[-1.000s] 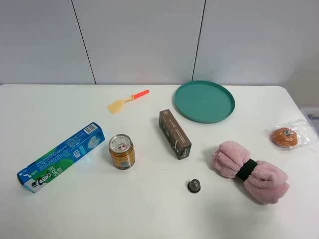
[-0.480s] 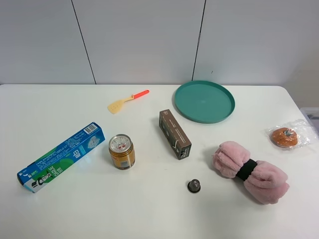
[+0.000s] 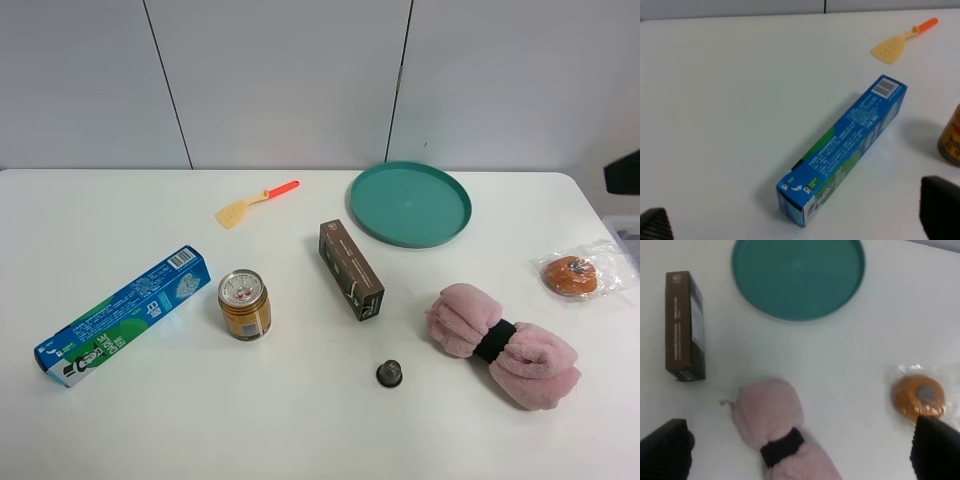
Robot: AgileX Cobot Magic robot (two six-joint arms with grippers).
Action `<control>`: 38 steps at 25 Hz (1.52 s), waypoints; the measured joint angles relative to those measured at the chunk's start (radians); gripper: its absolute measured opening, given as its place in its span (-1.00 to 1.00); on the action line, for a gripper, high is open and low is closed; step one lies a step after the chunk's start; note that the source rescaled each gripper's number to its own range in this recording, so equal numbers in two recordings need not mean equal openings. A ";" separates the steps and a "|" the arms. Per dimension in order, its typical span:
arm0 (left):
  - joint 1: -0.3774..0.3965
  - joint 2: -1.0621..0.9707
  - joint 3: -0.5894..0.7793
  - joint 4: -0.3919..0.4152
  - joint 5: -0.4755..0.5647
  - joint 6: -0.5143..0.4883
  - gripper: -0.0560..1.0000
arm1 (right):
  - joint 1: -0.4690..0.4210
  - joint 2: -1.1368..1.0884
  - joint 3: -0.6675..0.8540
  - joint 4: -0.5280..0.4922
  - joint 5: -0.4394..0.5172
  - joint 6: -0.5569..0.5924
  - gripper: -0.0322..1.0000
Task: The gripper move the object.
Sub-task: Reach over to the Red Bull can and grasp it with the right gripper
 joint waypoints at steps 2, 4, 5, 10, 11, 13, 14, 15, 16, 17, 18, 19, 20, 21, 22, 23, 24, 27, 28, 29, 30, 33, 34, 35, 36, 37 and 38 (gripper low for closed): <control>0.000 0.000 0.000 0.000 0.000 0.000 1.00 | 0.052 0.101 -0.075 -0.010 0.000 -0.025 0.31; 0.000 0.000 0.000 0.000 0.000 0.000 1.00 | 0.132 0.206 -0.149 -0.033 -0.001 -0.034 0.31; 0.000 0.000 0.000 0.000 0.000 0.000 1.00 | 0.174 0.249 -0.191 -0.045 -0.001 -0.034 0.31; 0.000 0.000 0.000 0.000 0.000 0.000 1.00 | 0.370 0.482 -0.405 -0.064 -0.002 -0.025 0.31; 0.000 0.000 0.000 0.000 0.000 0.000 1.00 | 0.412 0.529 -0.443 -0.064 -0.002 -0.025 0.31; 0.000 0.000 0.000 0.000 0.000 0.000 1.00 | 0.495 0.626 -0.537 -0.067 0.003 -0.025 0.31; 0.000 0.000 0.000 0.000 0.000 0.000 1.00 | 0.527 0.667 -0.578 -0.068 0.011 -0.025 0.31; 0.000 0.000 0.000 0.000 0.000 0.000 1.00 | 0.571 0.717 -0.628 -0.068 0.024 -0.023 0.31; 0.000 0.000 0.000 0.000 0.000 0.000 1.00 | 0.601 0.769 -0.690 -0.068 0.043 -0.022 0.31; 0.000 0.000 0.000 0.000 0.000 0.000 1.00 | 0.628 0.812 -0.736 -0.068 0.060 -0.017 0.31; 0.000 0.000 0.000 0.000 0.000 0.000 1.00 | 0.660 0.863 -0.782 -0.070 0.082 -0.005 0.31; 0.000 0.000 0.000 0.000 0.000 0.000 1.00 | 0.690 0.904 -0.838 -0.072 0.096 0.007 0.31; 0.000 0.000 0.000 0.000 0.000 0.000 1.00 | 0.713 0.951 -0.892 -0.077 0.101 0.022 0.36; 0.000 0.000 0.000 0.000 0.000 0.000 1.00 | 0.743 1.004 -0.944 -0.085 0.102 0.038 0.46; 0.000 0.000 0.000 0.000 0.000 0.000 1.00 | 0.762 1.038 -0.982 -0.088 0.103 0.052 0.60; 0.000 0.000 0.000 0.000 0.000 0.000 1.00 | 0.782 1.069 -1.021 -0.089 0.104 0.062 0.72; 0.000 0.000 0.000 0.000 0.000 0.000 1.00 | 0.796 1.104 -1.053 -0.089 0.105 0.067 0.84; 0.000 0.000 0.000 0.000 0.000 0.000 1.00 | 0.841 1.181 -1.098 -0.090 0.107 0.097 0.96; 0.000 0.000 0.000 0.000 0.000 0.000 1.00 | 0.857 1.202 -1.101 -0.090 0.108 0.110 0.98; 0.000 0.000 0.000 0.000 0.000 0.000 1.00 | 0.878 1.219 -1.102 -0.090 0.111 0.122 0.99; 0.000 0.000 0.000 0.000 0.000 0.000 1.00 | 0.894 1.233 -1.102 -0.090 0.115 0.130 0.99; 0.000 0.000 0.000 0.000 0.000 0.000 1.00 | 0.936 1.249 -1.102 -0.085 0.116 0.143 0.99; 0.000 0.000 0.000 0.000 0.000 0.000 1.00 | 0.943 1.249 -1.104 -0.084 0.117 0.152 0.99; 0.000 0.000 0.000 0.000 0.000 0.000 1.00 | 0.945 1.249 -1.105 -0.085 0.117 0.163 0.99; 0.000 0.000 0.000 0.000 0.000 0.000 1.00 | 0.947 1.249 -1.105 -0.088 0.119 0.181 0.99; 0.000 0.000 0.000 0.000 0.000 0.000 1.00 | 0.947 1.249 -1.105 -0.095 0.119 0.196 0.99; 0.000 0.000 0.000 0.000 0.000 0.000 1.00 | 0.947 1.249 -1.105 -0.107 0.119 0.206 0.99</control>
